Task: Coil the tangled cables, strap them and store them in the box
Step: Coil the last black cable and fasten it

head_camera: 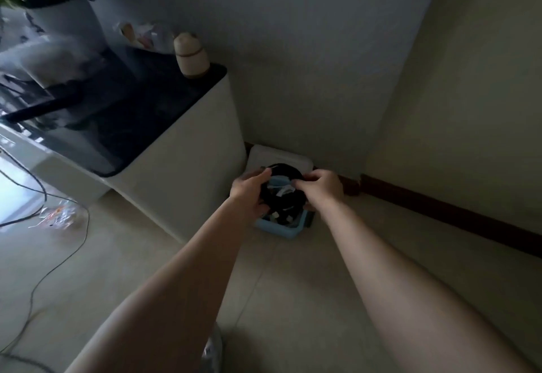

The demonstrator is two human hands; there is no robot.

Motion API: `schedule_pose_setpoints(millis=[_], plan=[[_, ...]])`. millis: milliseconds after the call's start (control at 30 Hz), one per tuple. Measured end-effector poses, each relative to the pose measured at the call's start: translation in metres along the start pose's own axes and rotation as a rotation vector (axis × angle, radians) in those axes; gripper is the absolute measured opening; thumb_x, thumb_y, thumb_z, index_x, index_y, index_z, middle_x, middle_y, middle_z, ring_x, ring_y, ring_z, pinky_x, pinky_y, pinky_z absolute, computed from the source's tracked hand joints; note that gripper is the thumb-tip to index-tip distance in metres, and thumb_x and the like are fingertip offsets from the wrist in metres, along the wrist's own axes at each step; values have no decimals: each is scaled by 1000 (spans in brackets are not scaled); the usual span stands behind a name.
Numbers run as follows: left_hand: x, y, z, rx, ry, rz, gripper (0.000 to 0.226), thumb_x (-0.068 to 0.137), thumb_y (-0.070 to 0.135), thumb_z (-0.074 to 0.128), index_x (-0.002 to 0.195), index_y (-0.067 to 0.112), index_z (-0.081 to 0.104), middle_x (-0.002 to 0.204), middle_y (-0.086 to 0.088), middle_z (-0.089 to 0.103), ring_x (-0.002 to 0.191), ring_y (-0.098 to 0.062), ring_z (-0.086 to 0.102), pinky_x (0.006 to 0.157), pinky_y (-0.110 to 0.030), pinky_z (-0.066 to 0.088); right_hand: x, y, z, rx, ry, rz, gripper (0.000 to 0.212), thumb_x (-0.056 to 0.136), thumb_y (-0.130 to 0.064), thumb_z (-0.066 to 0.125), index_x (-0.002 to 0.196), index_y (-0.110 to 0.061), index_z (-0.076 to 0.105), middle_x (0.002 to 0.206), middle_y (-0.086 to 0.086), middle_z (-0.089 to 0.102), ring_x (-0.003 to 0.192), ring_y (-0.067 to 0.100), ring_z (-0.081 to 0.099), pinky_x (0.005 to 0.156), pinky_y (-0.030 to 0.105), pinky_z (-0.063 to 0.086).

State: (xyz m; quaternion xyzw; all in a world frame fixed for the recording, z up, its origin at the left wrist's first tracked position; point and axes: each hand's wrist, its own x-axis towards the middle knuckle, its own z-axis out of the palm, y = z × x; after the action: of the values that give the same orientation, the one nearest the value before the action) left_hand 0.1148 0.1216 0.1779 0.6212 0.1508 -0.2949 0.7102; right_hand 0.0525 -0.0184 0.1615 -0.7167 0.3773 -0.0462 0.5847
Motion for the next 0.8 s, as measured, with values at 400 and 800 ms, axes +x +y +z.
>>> schedule_pose_setpoints(millis=[400, 800], plan=[[162, -48, -47, 387, 214, -29, 36, 107, 14, 43, 135, -5, 53, 134, -24, 58, 120, -41, 57, 97, -36, 50, 95, 59, 102, -171, -244, 30, 34, 100, -8, 50, 132, -5, 62, 123, 17, 66, 102, 29, 64, 89, 46, 59], [165, -84, -80, 1356, 203, 179, 59, 93, 20, 57, 148, 13, 39, 144, -19, 47, 123, -37, 53, 98, -42, 47, 72, 108, 78, -667, 159, -6, 41, 93, -25, 63, 131, -20, 50, 140, 15, 42, 122, 34, 45, 97, 46, 47]])
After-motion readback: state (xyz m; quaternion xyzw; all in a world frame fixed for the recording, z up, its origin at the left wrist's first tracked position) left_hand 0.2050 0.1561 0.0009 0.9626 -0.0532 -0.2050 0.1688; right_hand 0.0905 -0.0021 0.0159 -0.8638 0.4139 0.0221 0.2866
